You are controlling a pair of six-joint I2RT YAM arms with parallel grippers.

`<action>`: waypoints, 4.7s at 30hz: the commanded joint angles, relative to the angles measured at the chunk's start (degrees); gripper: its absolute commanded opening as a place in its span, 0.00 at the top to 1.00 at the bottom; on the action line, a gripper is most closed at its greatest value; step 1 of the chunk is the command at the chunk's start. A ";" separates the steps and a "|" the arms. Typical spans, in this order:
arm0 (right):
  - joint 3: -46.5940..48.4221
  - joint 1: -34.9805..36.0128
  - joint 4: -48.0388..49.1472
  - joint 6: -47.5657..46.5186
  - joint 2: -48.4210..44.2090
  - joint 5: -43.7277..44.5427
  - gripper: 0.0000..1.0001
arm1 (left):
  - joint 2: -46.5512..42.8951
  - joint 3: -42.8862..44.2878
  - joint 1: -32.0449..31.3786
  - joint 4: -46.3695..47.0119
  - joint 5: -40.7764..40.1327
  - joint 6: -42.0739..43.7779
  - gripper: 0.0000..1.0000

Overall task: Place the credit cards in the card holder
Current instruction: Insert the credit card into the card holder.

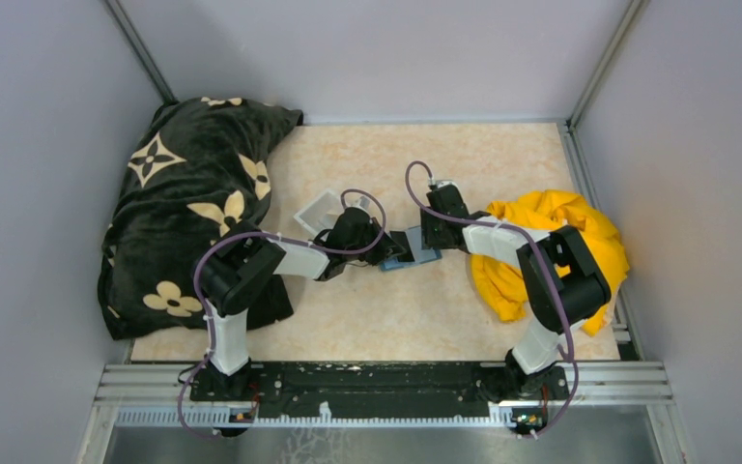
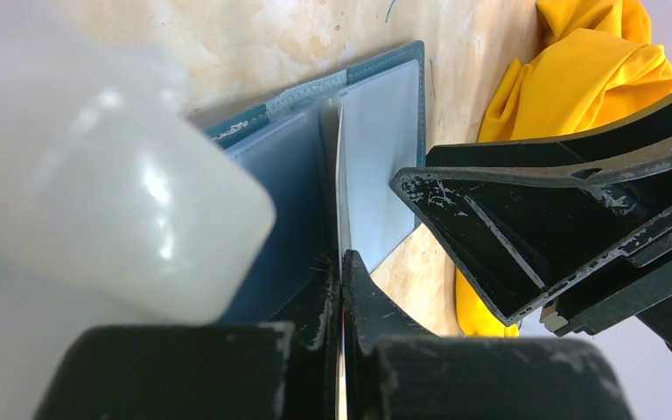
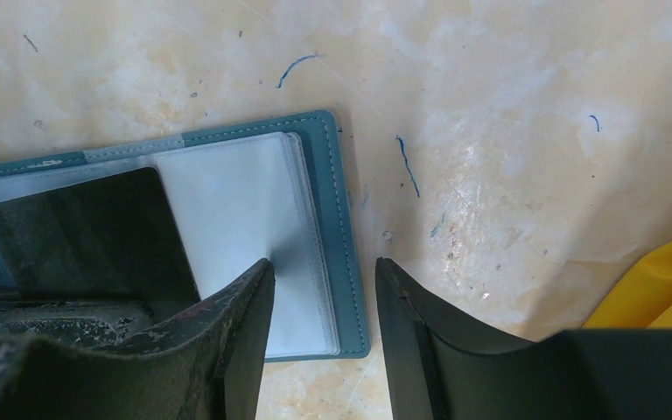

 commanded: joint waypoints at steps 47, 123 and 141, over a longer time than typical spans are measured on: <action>-1.10 -0.40 -0.48 -0.10 0.94 -0.11 0.53 | 4.48 -1.66 -0.26 -1.92 -0.10 -4.42 1.00; -1.58 -0.60 -0.44 -0.20 1.75 -0.40 0.53 | 5.64 -7.59 -1.62 11.37 -5.14 -11.71 1.00; -1.45 -0.61 -0.65 -0.16 1.58 -0.55 0.53 | 5.78 -3.60 -2.53 1.31 -1.90 -9.12 1.00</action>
